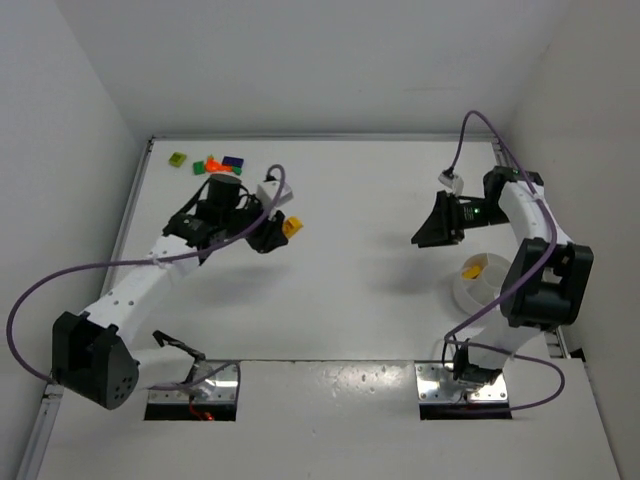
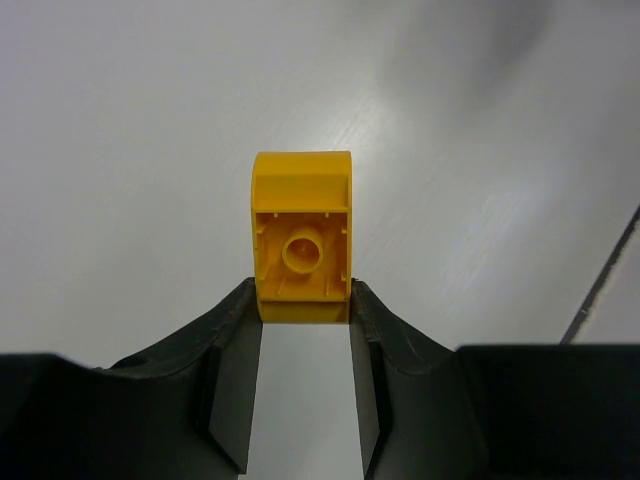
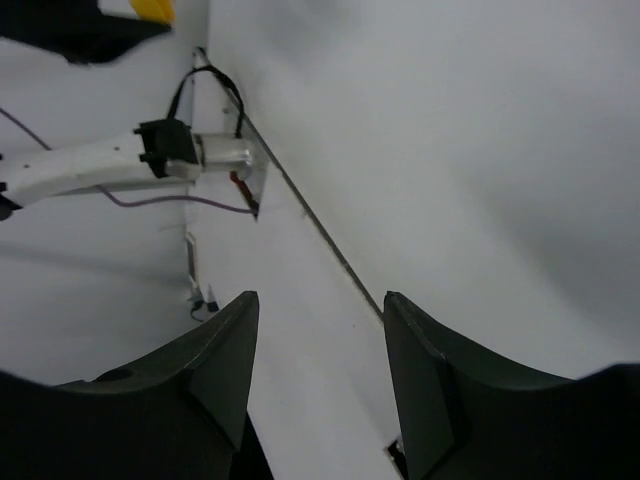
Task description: Sort the legos into containers by color
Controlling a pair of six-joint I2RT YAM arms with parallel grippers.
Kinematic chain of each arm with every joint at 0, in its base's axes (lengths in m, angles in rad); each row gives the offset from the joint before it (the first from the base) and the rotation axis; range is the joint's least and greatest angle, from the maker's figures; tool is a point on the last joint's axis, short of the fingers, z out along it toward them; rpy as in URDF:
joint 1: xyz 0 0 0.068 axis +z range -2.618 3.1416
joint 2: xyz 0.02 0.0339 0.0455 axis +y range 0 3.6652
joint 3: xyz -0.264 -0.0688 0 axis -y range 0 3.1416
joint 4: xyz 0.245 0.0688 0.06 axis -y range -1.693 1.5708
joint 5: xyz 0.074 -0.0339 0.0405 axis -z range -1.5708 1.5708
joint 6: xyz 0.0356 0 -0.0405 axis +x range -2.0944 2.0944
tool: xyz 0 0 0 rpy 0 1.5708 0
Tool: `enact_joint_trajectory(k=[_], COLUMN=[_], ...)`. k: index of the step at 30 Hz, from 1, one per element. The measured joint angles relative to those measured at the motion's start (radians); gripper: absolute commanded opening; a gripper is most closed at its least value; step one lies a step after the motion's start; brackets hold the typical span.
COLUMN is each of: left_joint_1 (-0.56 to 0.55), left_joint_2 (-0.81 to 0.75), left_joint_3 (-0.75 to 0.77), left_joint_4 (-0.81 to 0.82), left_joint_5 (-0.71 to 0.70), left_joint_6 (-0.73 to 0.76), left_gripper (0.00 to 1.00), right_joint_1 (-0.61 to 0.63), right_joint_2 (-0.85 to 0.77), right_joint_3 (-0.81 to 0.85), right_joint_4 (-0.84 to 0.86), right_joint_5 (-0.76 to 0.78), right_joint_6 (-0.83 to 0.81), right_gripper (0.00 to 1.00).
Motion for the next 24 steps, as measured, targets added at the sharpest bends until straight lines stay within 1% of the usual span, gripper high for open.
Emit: enact_joint_trajectory(k=[3, 5, 8, 11, 12, 13, 14, 20, 24], left_joint_1=[-0.166, -0.262, -0.363, -0.422, -0.435, -0.449, -0.462, -0.595, -0.661], left_joint_2=[0.016, 0.048, 0.114, 0.190, 0.213, 0.238, 0.259, 0.366, 0.396], left_joint_3=[0.024, 0.065, 0.136, 0.212, 0.233, 0.258, 0.280, 0.392, 0.425], left_joint_4=[0.001, 0.008, 0.026, 0.036, 0.039, 0.040, 0.041, 0.040, 0.034], left_joint_5=[-0.077, -0.134, -0.203, -0.235, -0.243, -0.259, -0.274, -0.352, -0.375], left_joint_6=[-0.026, -0.040, -0.064, -0.081, -0.085, -0.090, -0.093, -0.106, -0.108], left_gripper=[0.16, 0.15, 0.15, 0.14, 0.14, 0.14, 0.13, 0.12, 0.10], right_joint_1=[0.005, 0.010, 0.027, 0.055, 0.062, 0.072, 0.080, 0.098, 0.106], right_joint_2=[0.073, 0.098, 0.081, -0.005, -0.032, -0.059, -0.077, -0.108, -0.119], right_joint_3=[0.101, 0.145, 0.145, 0.062, 0.038, 0.019, 0.010, -0.026, -0.078], right_joint_4=[-0.067, -0.071, -0.079, -0.036, -0.033, -0.034, -0.033, -0.002, 0.050], right_joint_5=[-0.071, -0.110, -0.150, -0.173, -0.176, -0.183, -0.189, -0.211, -0.216], right_joint_6=[-0.046, -0.064, -0.047, 0.011, 0.027, 0.042, 0.054, 0.106, 0.164], right_gripper=[0.54, 0.54, 0.57, 0.58, 0.65, 0.69, 0.71, 0.72, 0.72])
